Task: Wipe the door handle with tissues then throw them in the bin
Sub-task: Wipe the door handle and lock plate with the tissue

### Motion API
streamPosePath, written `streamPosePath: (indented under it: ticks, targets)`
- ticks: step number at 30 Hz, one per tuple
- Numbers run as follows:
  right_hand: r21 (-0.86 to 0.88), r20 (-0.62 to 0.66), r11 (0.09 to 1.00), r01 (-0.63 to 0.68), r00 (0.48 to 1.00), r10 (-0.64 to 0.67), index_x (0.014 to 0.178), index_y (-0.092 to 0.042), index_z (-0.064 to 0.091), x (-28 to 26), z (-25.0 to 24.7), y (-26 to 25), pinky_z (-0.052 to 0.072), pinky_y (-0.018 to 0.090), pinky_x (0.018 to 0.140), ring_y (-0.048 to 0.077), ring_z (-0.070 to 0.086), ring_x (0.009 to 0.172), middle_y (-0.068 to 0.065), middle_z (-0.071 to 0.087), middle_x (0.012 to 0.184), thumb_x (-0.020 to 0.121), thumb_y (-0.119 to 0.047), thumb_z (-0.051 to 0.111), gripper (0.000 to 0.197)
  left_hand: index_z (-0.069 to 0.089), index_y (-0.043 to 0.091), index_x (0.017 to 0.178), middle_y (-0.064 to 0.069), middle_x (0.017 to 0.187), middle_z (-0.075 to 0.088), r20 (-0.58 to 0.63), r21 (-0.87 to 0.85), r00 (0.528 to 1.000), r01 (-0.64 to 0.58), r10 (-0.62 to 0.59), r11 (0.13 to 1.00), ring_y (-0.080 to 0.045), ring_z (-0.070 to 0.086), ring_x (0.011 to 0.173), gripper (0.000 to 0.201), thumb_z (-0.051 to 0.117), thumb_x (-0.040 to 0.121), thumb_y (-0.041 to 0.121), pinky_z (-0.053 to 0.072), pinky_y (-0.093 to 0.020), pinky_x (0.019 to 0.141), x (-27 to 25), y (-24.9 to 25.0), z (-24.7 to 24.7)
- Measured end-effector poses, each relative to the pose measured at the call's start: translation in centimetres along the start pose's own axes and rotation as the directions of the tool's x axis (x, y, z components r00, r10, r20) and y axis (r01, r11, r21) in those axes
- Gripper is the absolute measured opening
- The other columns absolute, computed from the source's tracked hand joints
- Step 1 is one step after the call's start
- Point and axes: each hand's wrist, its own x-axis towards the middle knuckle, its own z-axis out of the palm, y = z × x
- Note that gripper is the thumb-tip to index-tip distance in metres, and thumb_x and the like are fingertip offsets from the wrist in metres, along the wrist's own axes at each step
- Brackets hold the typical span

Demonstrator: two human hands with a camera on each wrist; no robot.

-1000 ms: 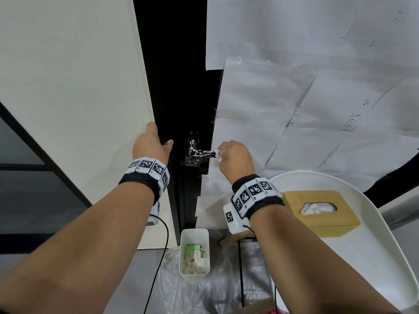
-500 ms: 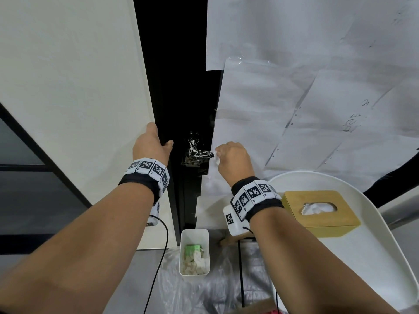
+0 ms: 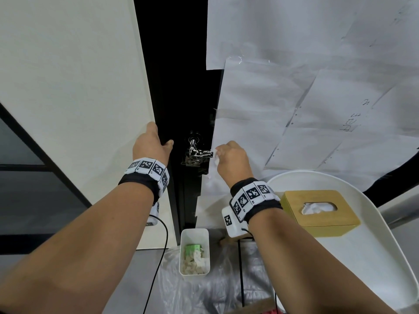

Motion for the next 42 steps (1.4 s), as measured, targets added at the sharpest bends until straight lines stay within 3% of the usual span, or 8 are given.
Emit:
streamPosePath:
  ticks: [4,7,16,19,25,29,36,42]
  targets:
    - [0.096,-0.124,0.990,-0.099,0.986,0.110,0.096,-0.001,0.068,0.4,-0.9,1.3,0.038,0.025,0.066,0.024,0.053,0.073,0.015,0.059,0.094,0.078,0.013,0.048,0.031,0.043,0.009,0.098,-0.008,0.071,0.055,-0.004,-0.007,1.000,-0.003,0.003,1.000,-0.027,0.051,0.062,0.036,0.068,0.084,0.030,0.037,-0.031,0.055,0.0,-0.1,0.0]
    - [0.012,-0.081,0.988,-0.152,0.985,0.153,0.092,0.000,0.067,0.3,-1.2,2.2,0.039,0.029,0.064,0.032,0.056,0.080,0.016,0.057,0.094,0.083,0.008,0.049,0.022,0.042,0.010,0.098,-0.008,0.070,0.053,0.002,-0.003,1.000,-0.001,0.001,1.000,-0.026,0.049,0.061,0.036,0.068,0.085,0.031,0.036,-0.031,0.054,0.0,-0.1,0.0]
    - [0.007,-0.019,0.999,-0.040,0.999,0.040,0.099,-0.010,0.071,0.3,0.2,0.9,0.037,0.020,0.067,0.023,0.058,0.080,0.009,0.062,0.093,0.079,0.009,0.051,0.034,0.042,0.011,0.098,-0.008,0.070,0.054,0.010,0.007,1.000,0.004,-0.004,1.000,-0.027,0.051,0.063,0.036,0.068,0.085,0.031,0.037,-0.031,0.055,0.1,-0.1,0.0]
    - [0.060,-0.123,0.993,-0.106,0.986,0.113,0.098,-0.006,0.071,0.3,-0.7,1.9,0.037,0.022,0.064,0.026,0.058,0.076,0.012,0.059,0.092,0.079,0.011,0.051,0.032,0.043,0.009,0.097,-0.007,0.069,0.053,0.000,-0.001,1.000,0.004,-0.004,1.000,-0.025,0.048,0.060,0.035,0.068,0.085,0.030,0.036,-0.031,0.053,0.0,-0.1,0.1]
    - [-0.064,-0.012,0.995,-0.076,0.997,0.076,0.090,0.004,0.070,0.3,0.0,1.5,0.046,0.033,0.065,0.033,0.054,0.086,0.017,0.055,0.091,0.079,0.013,0.048,0.025,0.042,0.010,0.096,-0.006,0.068,0.052,-0.007,-0.001,1.000,-0.004,0.004,1.000,-0.025,0.049,0.061,0.035,0.068,0.084,0.030,0.036,-0.031,0.054,0.0,-0.1,0.1]
    - [-0.011,0.029,1.000,0.001,1.000,-0.001,0.092,-0.001,0.071,0.5,0.2,0.3,0.050,0.033,0.070,0.030,0.058,0.085,0.015,0.060,0.092,0.077,0.014,0.048,0.031,0.043,0.009,0.097,-0.007,0.070,0.053,-0.007,0.001,1.000,-0.005,0.005,1.000,-0.027,0.050,0.062,0.036,0.069,0.084,0.030,0.038,-0.032,0.054,0.0,0.0,0.1]
    - [-0.045,-0.110,0.991,-0.126,0.987,0.120,0.096,-0.007,0.069,0.1,-2.0,2.2,0.031,0.025,0.069,0.027,0.049,0.095,0.010,0.059,0.097,0.083,0.007,0.049,0.028,0.041,0.010,0.096,-0.006,0.067,0.051,-0.005,-0.001,1.000,-0.002,0.002,1.000,-0.026,0.048,0.060,0.035,0.068,0.084,0.029,0.037,-0.031,0.053,0.0,0.0,0.1]
    - [-0.135,0.015,0.988,-0.077,0.997,0.080,0.099,0.003,0.067,-0.5,-0.5,1.5,0.047,0.035,0.075,0.033,0.049,0.099,0.016,0.052,0.104,0.078,0.012,0.050,0.028,0.041,0.009,0.097,-0.004,0.064,0.048,-0.007,0.006,1.000,-0.006,0.006,1.000,-0.025,0.046,0.057,0.036,0.068,0.085,0.029,0.033,-0.030,0.052,0.0,0.0,0.1]
